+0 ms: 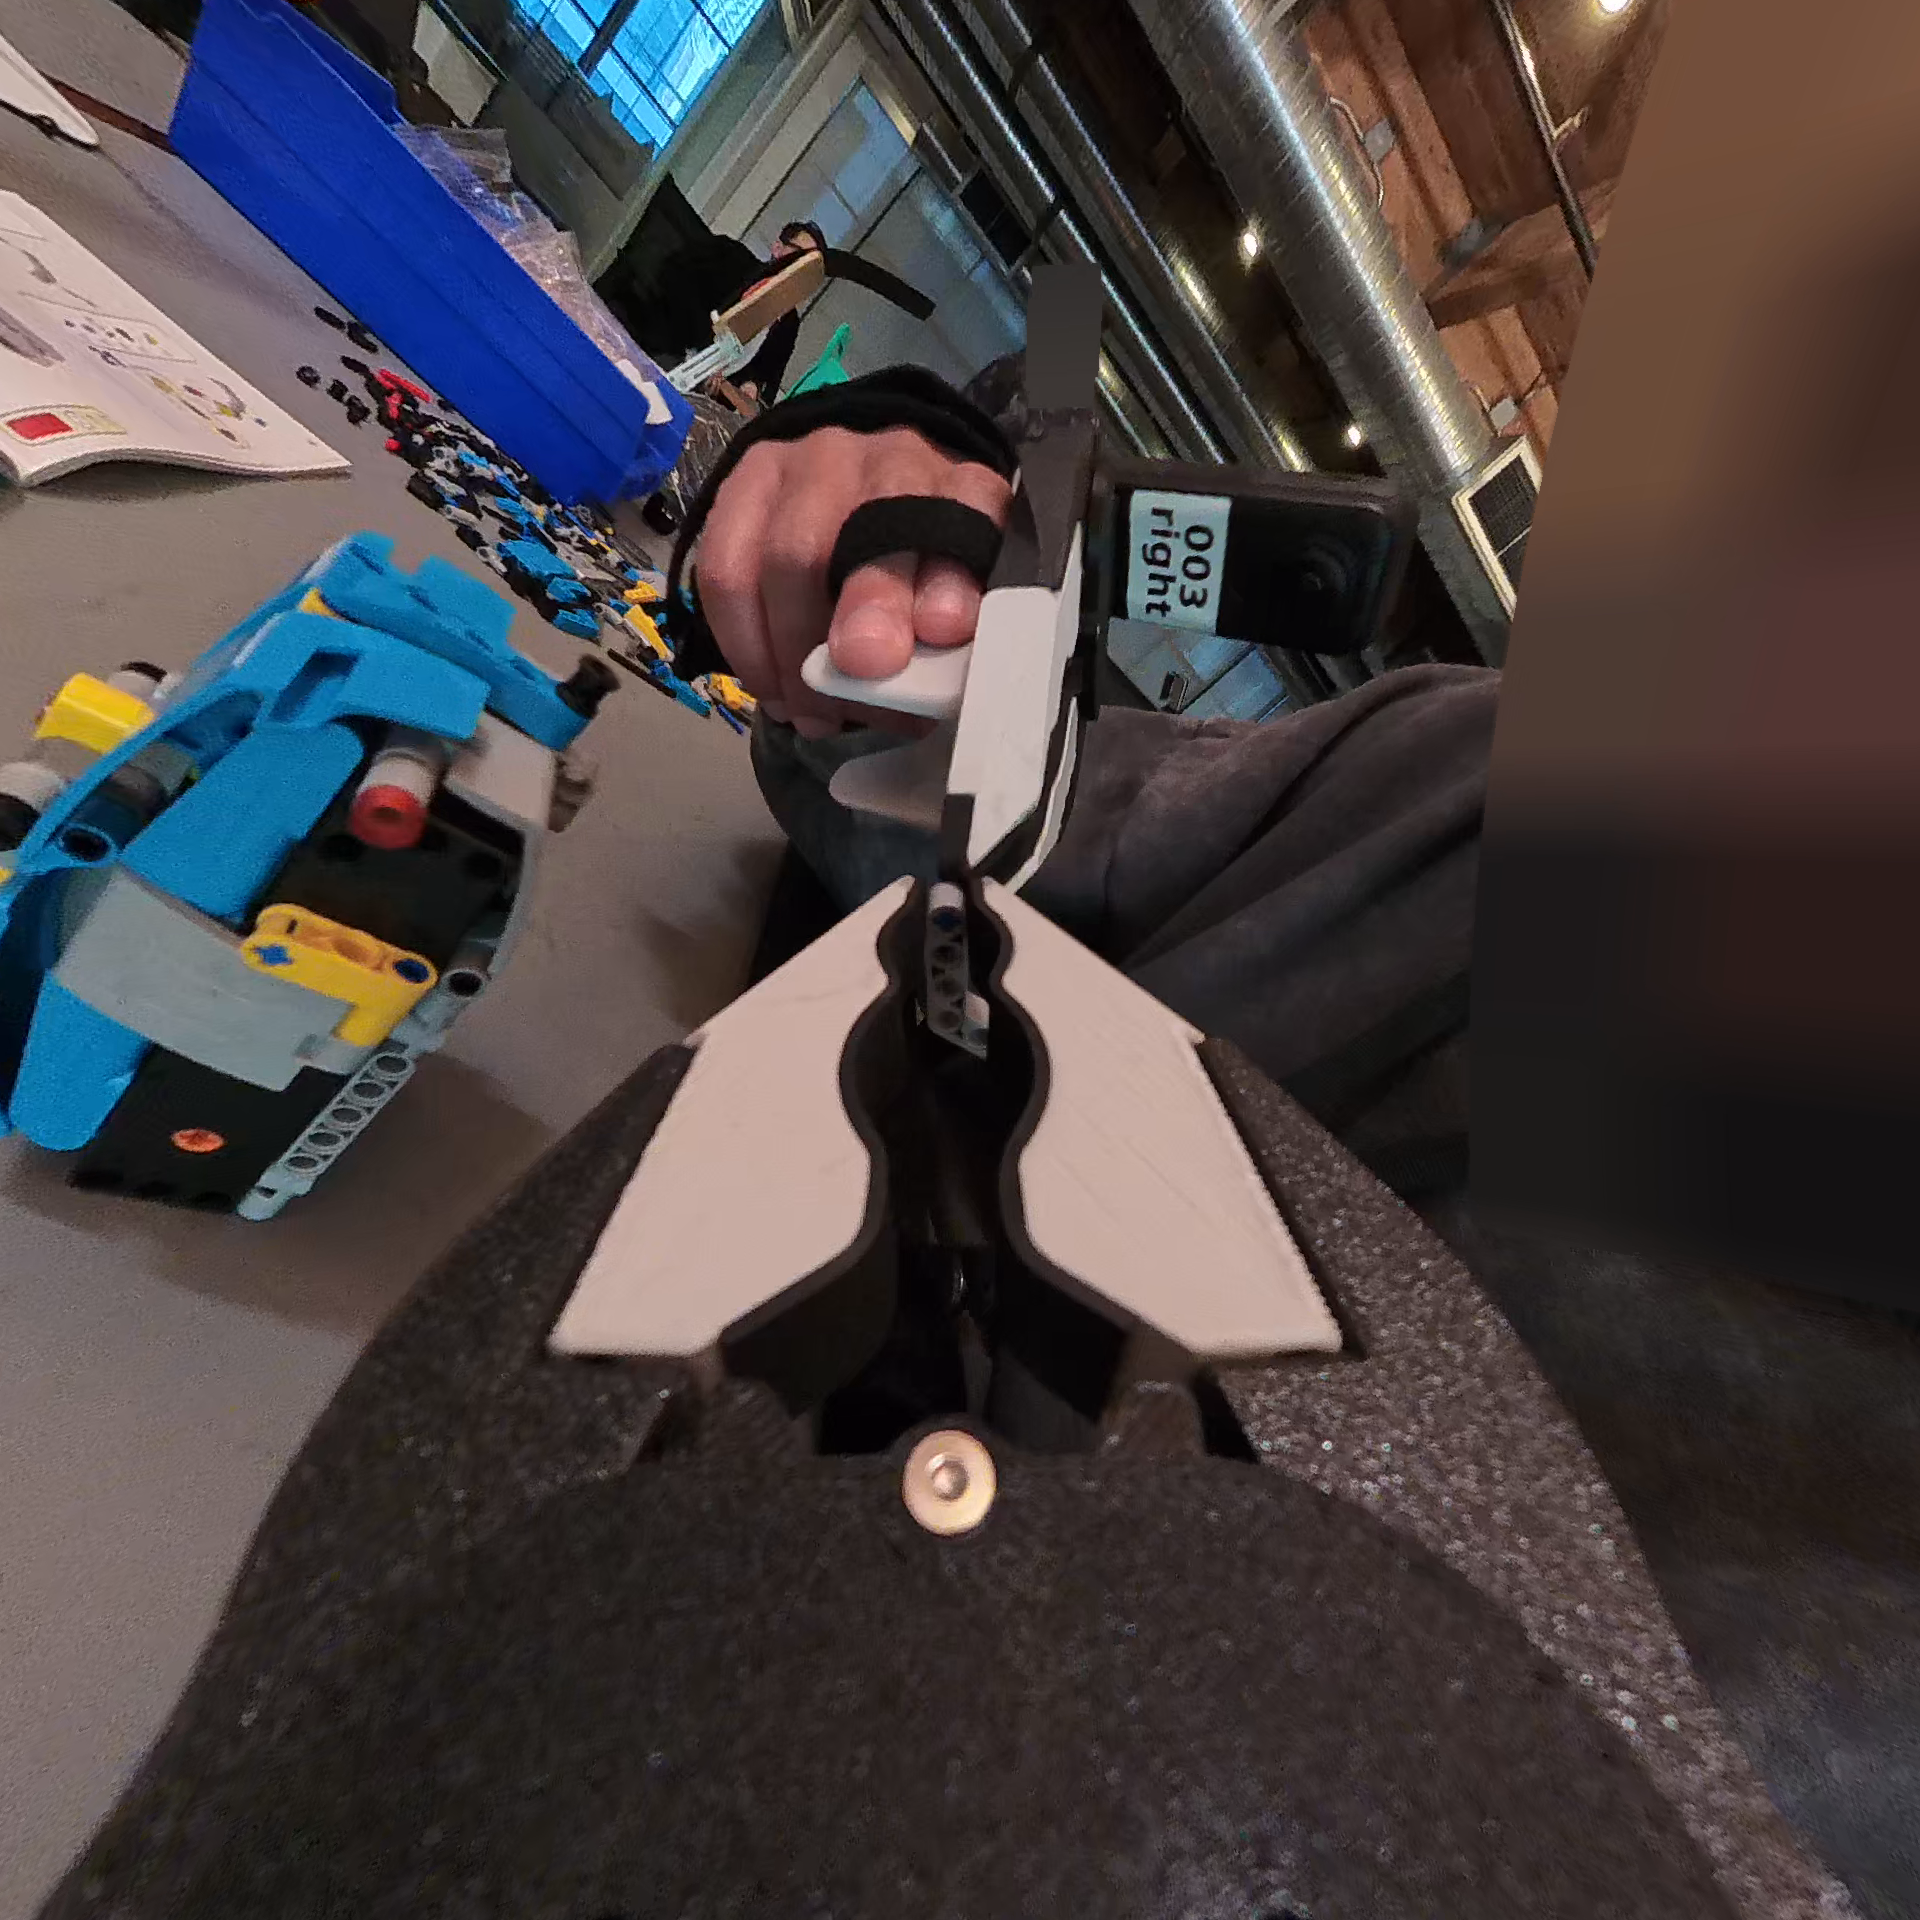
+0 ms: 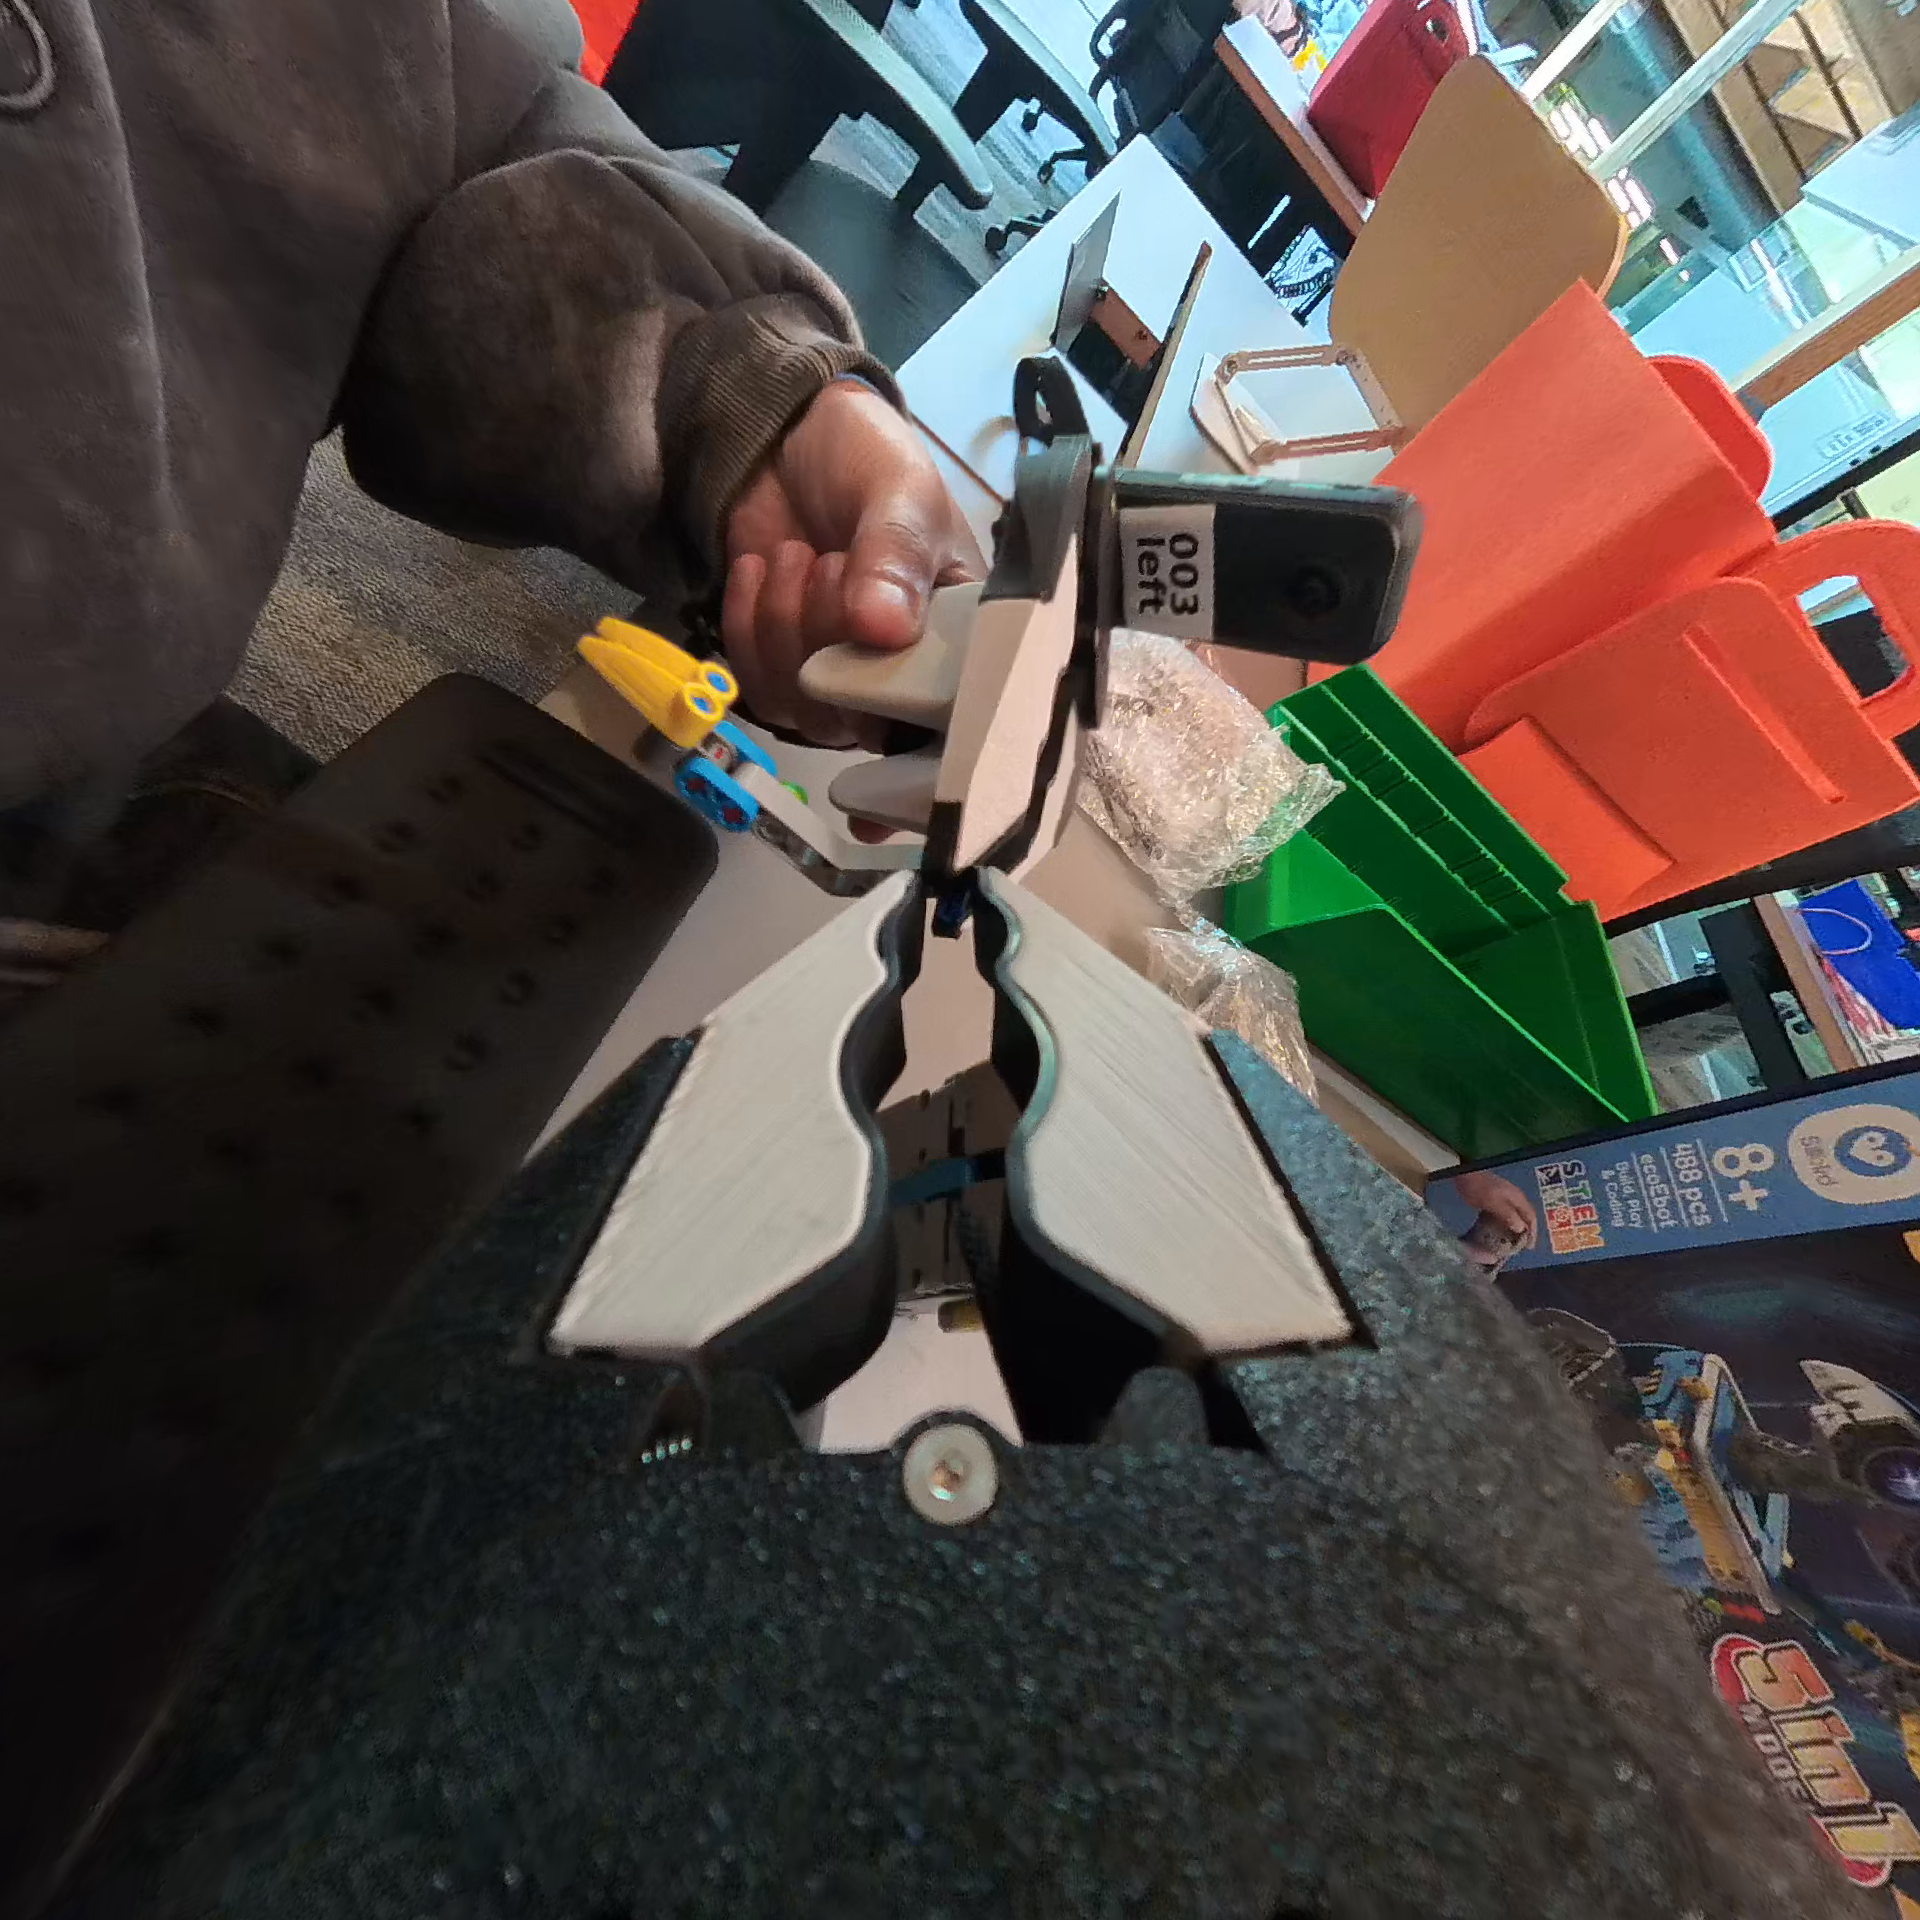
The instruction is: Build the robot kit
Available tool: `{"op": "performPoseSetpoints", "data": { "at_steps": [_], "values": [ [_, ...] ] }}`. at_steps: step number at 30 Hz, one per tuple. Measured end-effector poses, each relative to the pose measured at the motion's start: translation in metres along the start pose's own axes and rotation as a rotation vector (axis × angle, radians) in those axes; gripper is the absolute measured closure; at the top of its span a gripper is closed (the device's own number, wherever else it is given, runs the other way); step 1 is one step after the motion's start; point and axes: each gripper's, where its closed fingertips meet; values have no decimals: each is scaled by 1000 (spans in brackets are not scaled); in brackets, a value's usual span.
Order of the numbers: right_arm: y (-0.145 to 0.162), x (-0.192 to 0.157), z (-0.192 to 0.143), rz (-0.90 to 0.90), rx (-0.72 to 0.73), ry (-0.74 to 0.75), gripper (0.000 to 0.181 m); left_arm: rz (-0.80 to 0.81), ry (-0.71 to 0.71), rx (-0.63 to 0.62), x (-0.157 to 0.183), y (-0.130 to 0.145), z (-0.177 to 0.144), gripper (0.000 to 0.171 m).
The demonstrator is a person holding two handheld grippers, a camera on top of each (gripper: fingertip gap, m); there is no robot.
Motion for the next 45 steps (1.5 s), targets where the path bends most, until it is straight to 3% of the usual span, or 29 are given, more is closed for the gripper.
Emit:
{"op": "performPoseSetpoints", "data": {
  "at_steps": [9,23,45],
  "values": [
    [4,-4,2,-11,-19,-6,175,-45,41,30,1,4,-2,165],
    [13,0,4,72,6,-7,176,31,-52,53,-9,1,-4,165],
    [6,7,-2,103,39,0,177,37,-24,121,-2,-3,-12,160]
  ]
}}
Point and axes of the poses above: each gripper's, where its closed fingertips meet, z out along the fingers, y out of its underside, x = y × z across the jaws, and after that the axes turned 12 degrees about y, right-handed
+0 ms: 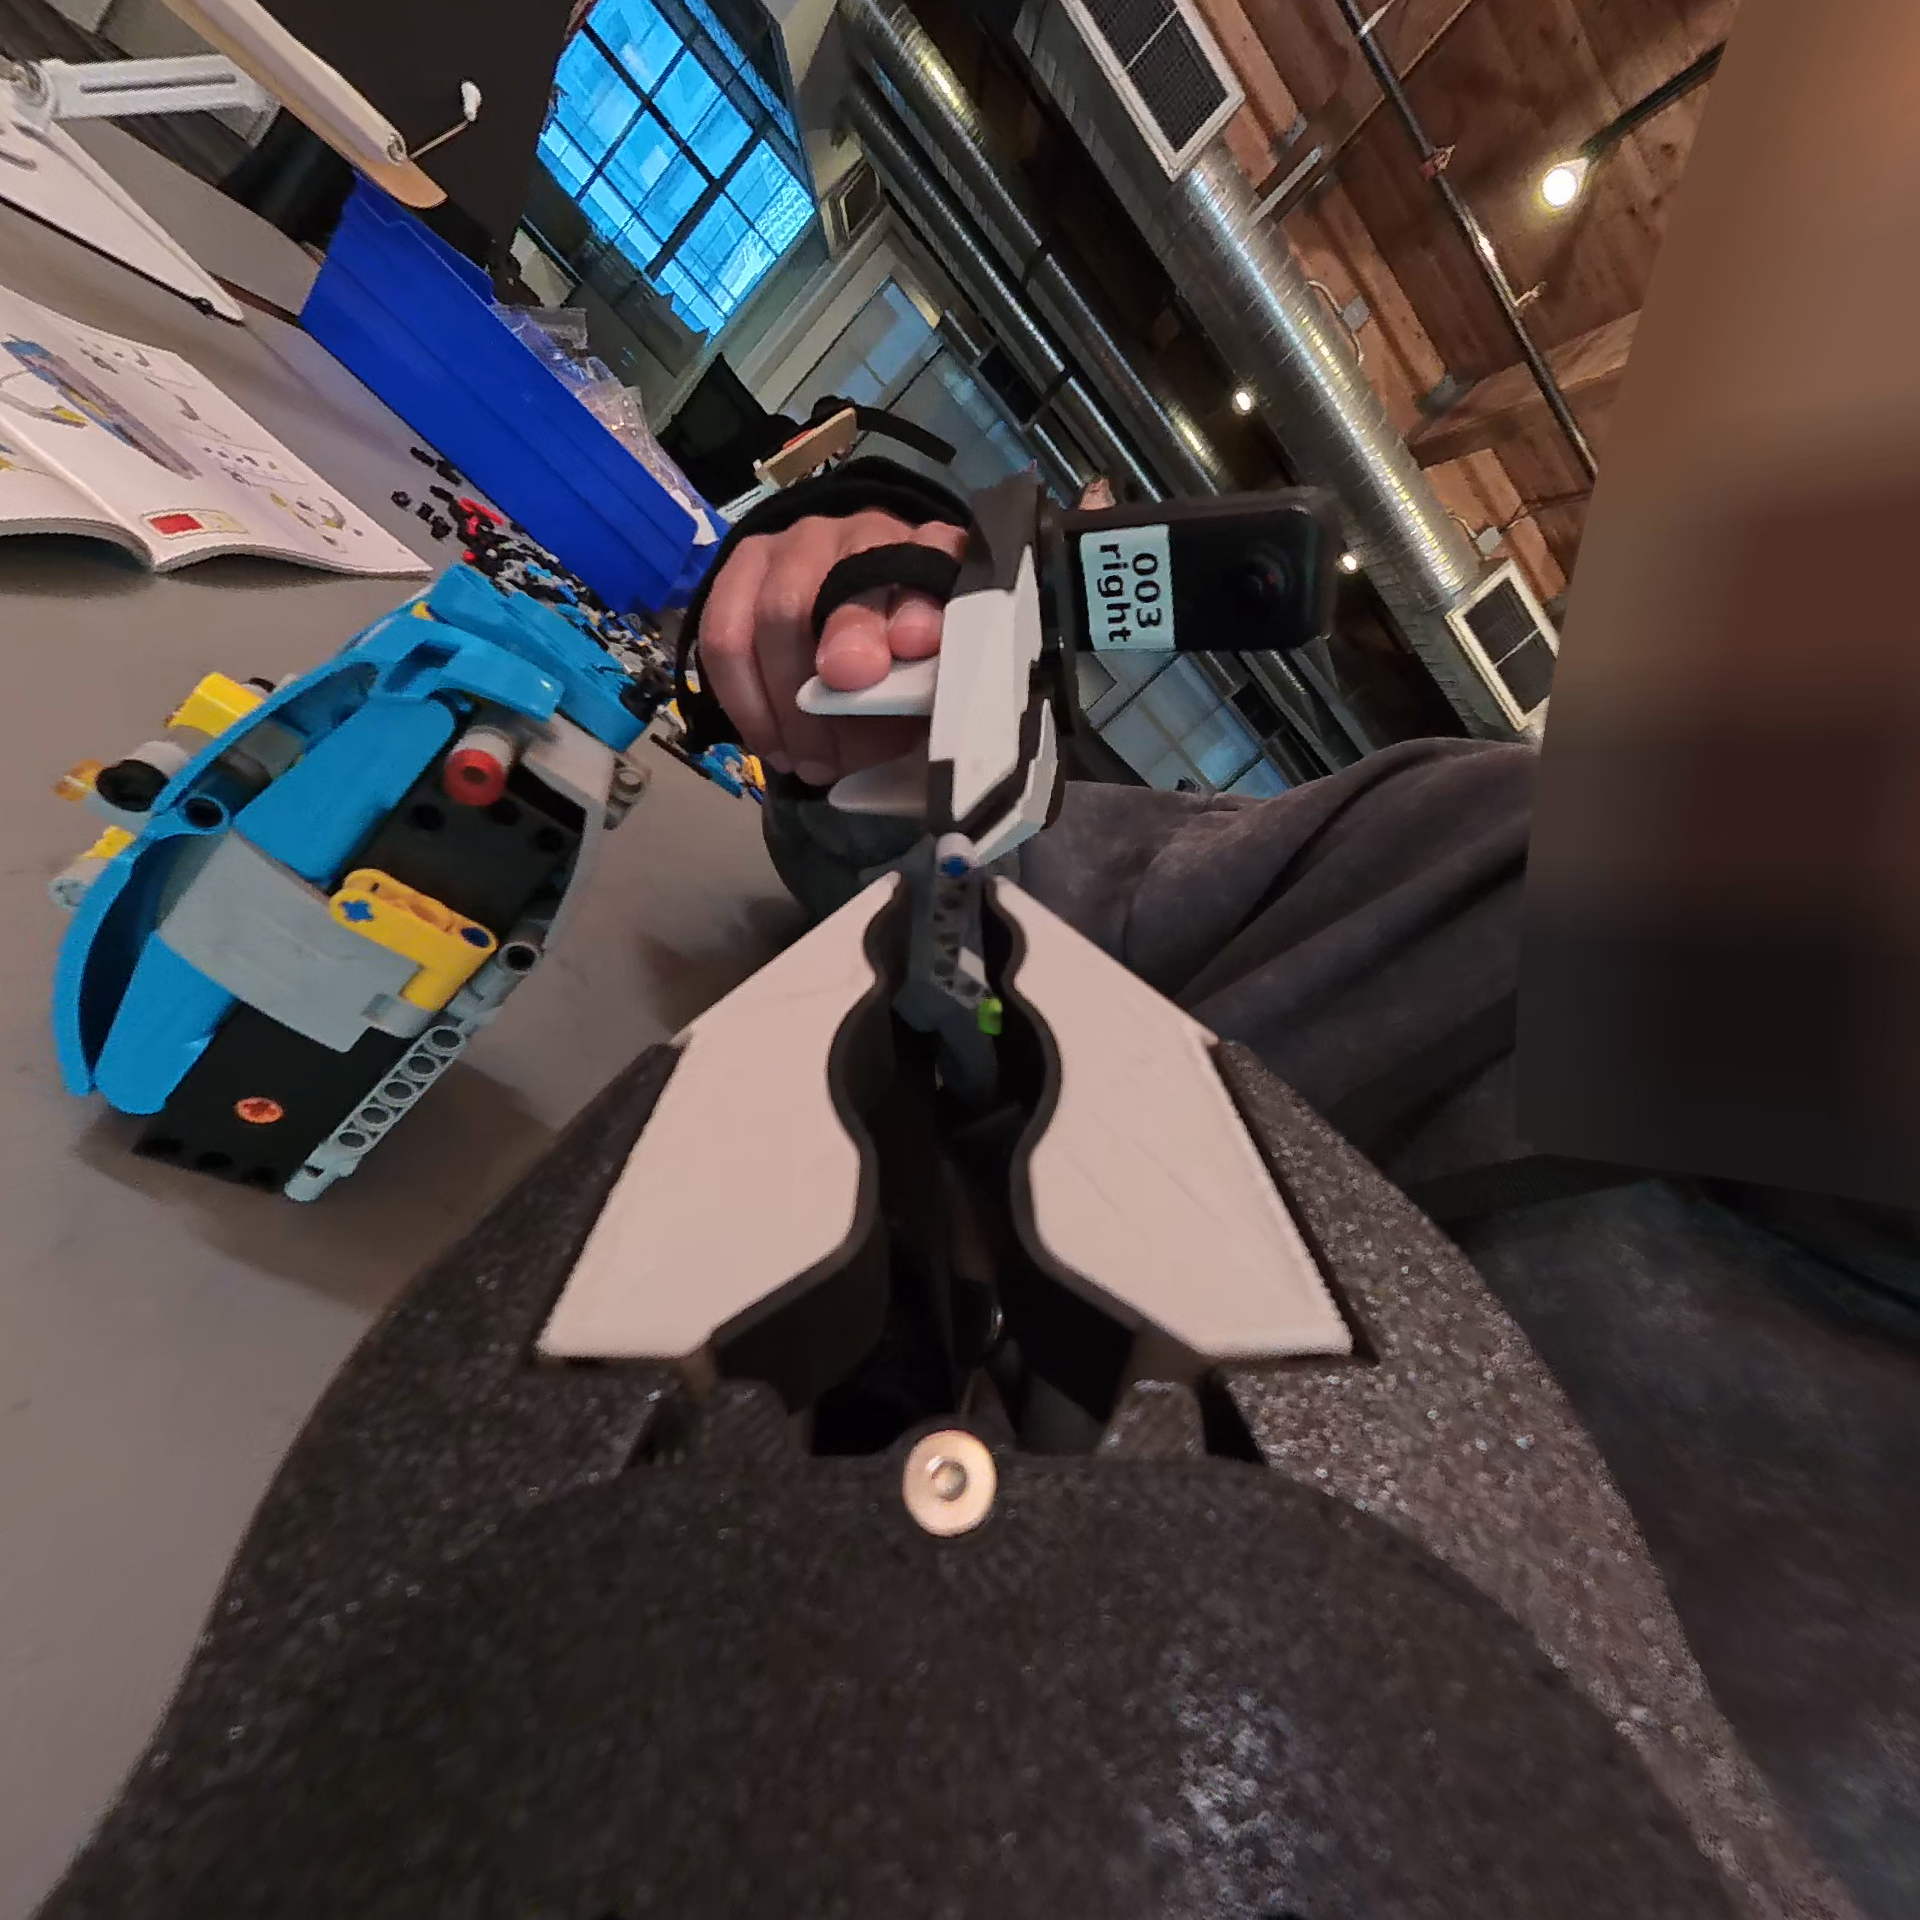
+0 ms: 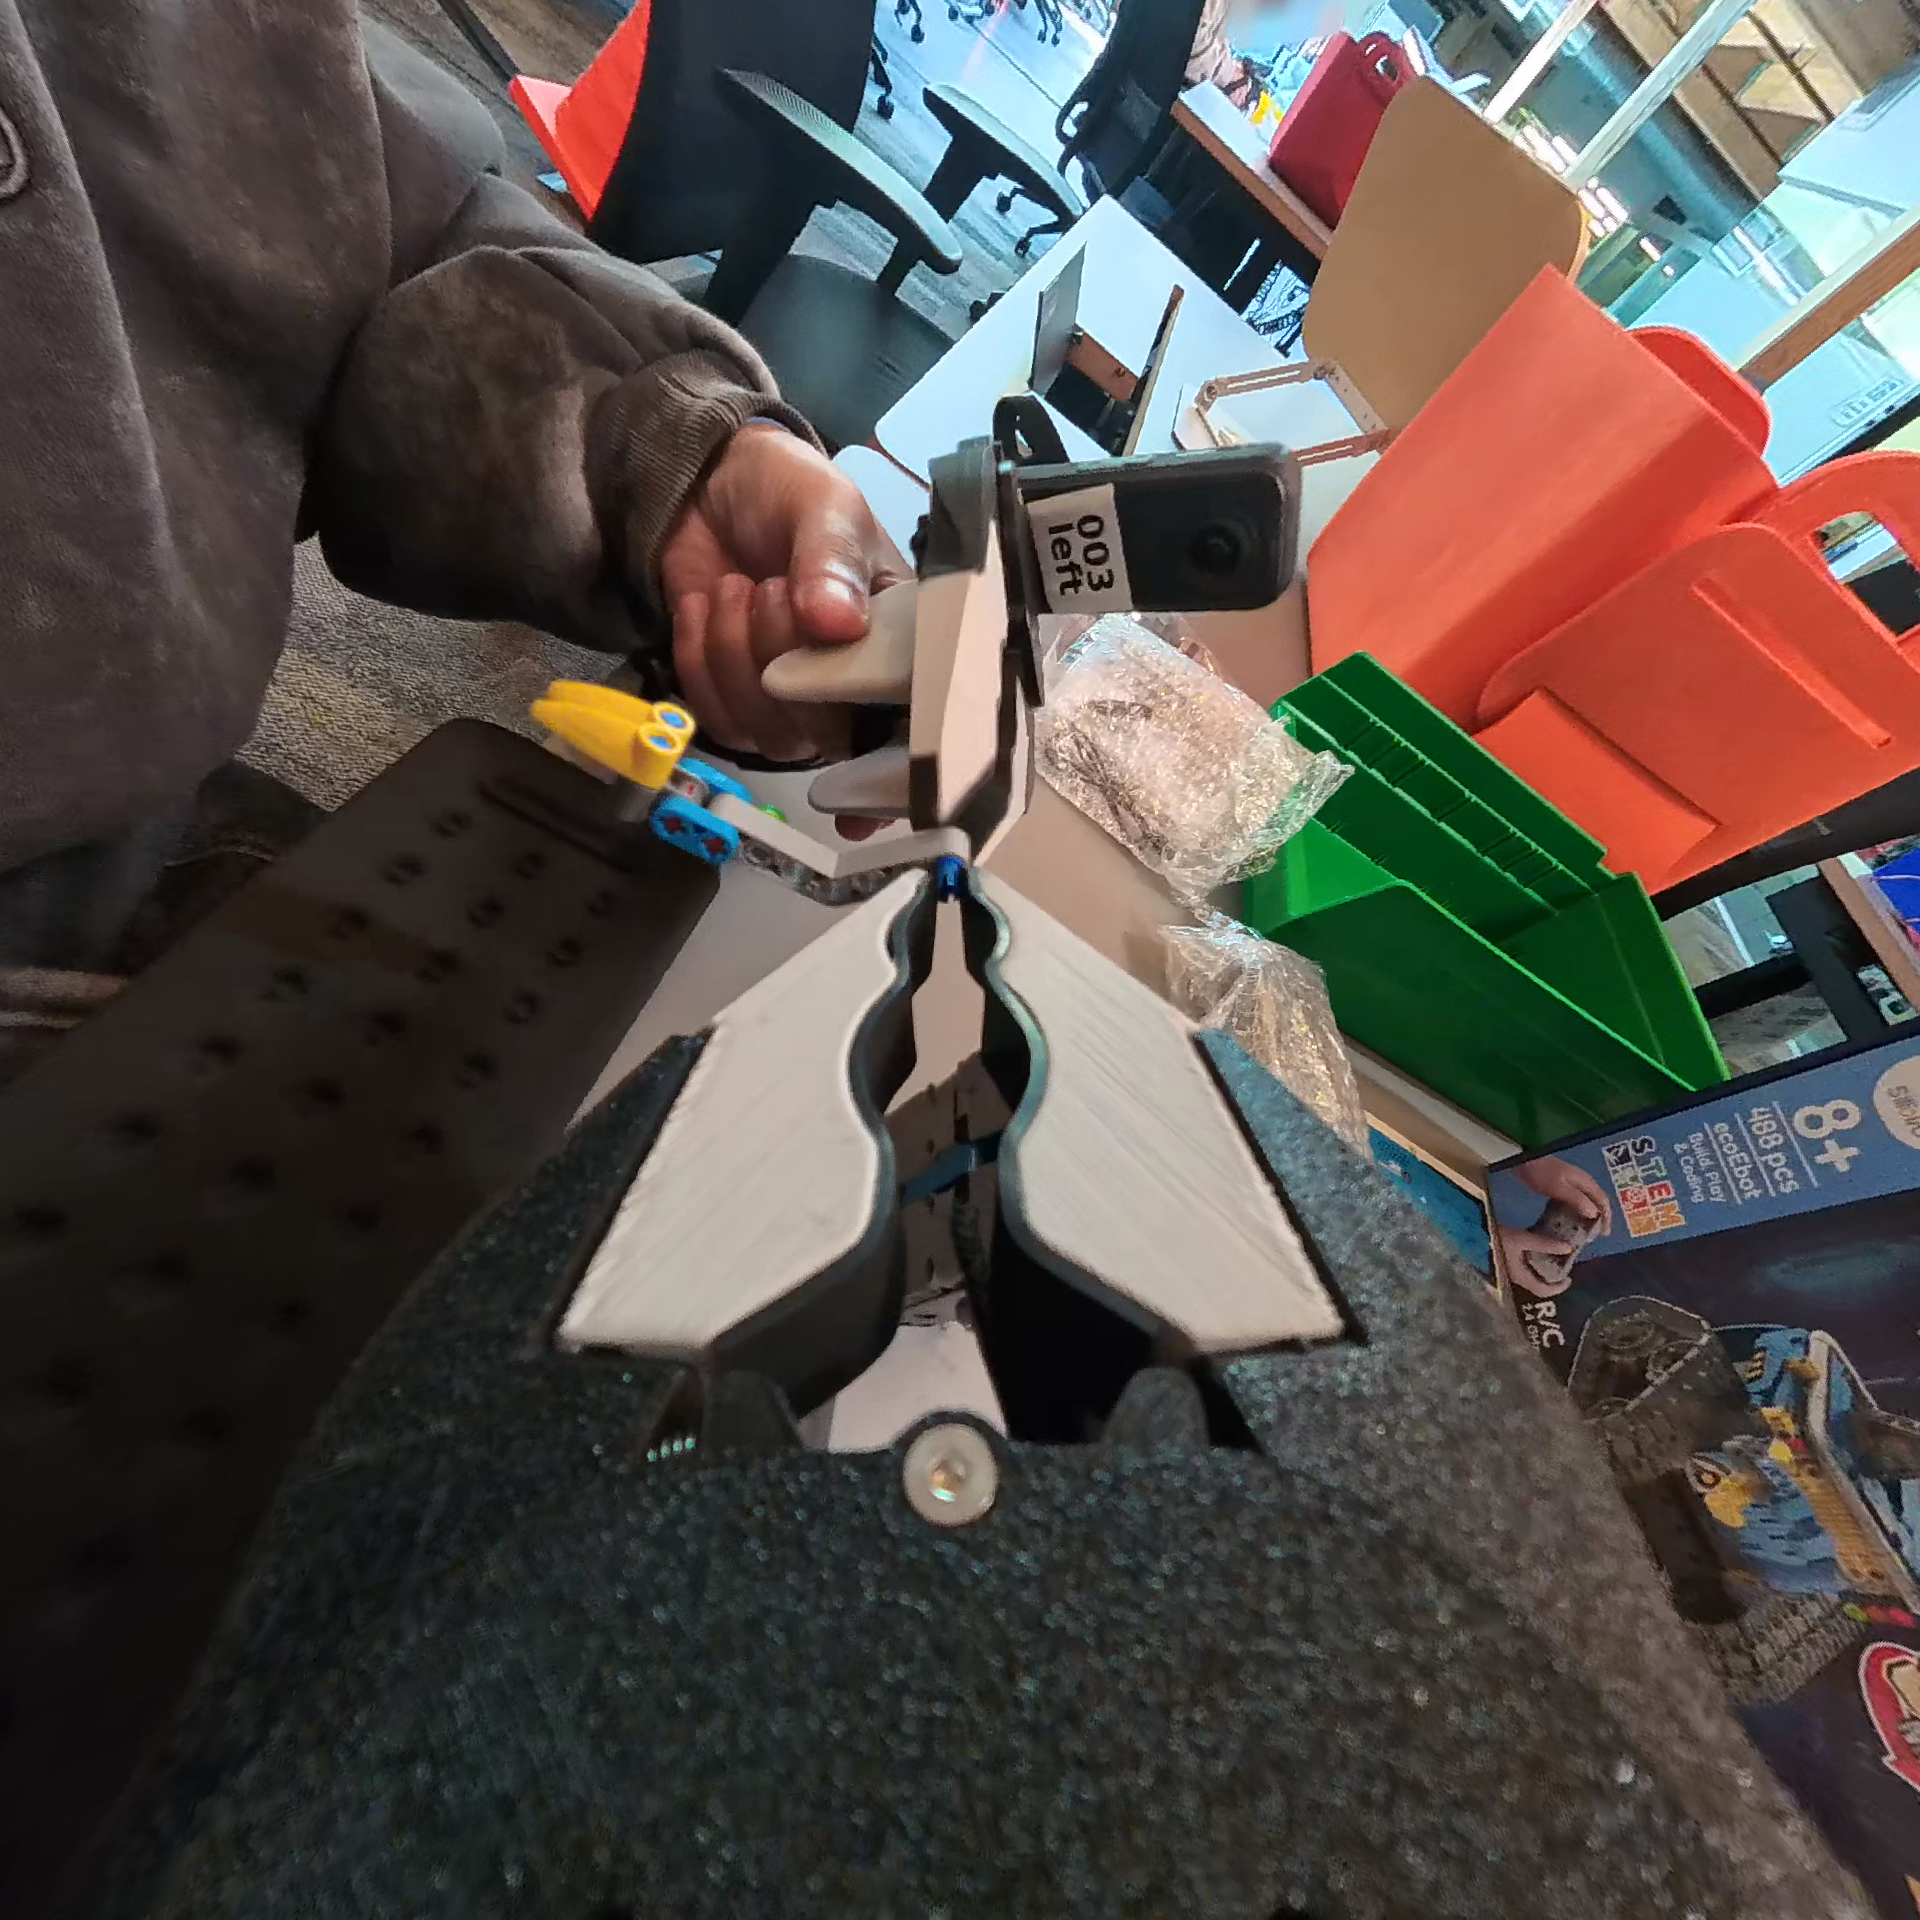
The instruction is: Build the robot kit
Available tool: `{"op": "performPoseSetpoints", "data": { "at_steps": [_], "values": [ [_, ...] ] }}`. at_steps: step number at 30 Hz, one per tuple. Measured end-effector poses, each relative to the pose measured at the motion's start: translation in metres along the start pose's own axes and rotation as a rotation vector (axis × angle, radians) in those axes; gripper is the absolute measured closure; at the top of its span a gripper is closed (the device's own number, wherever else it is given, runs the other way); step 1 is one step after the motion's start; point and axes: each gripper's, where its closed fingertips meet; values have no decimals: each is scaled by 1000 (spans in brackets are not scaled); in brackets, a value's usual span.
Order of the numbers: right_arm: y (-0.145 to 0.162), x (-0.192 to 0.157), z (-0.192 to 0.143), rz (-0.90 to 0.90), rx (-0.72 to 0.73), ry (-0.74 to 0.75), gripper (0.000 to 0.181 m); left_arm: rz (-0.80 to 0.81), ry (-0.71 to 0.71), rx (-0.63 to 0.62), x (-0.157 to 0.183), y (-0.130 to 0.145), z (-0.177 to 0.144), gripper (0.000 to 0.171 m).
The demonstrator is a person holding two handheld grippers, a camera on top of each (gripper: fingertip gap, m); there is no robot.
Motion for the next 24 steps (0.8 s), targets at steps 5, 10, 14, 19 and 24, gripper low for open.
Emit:
{"op": "performPoseSetpoints", "data": {
  "at_steps": [5,10,14,19,24],
  "values": [
    [2,-1,1,8,-5,-9,177,29,-3,-1,2,2,3,158],
    [4,-4,4,5,-14,-10,177,83,-48,-20,-2,4,3,165],
    [10,1,7,56,-36,2,176,137,-122,-30,-9,0,-4,165],
    [40,48,3,368,-80,48,135,29,-295,30,-43,-19,-41,165],
    [61,34,14,581,-72,-178,119,-28,-337,-11,-59,-16,-34,165]
  ]
}}
Point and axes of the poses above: each gripper's, where its closed fingertips meet, z out along the fingers, y out of its underside, x = y × z across the jaws, and after that the axes turned 12 degrees about y, right-handed
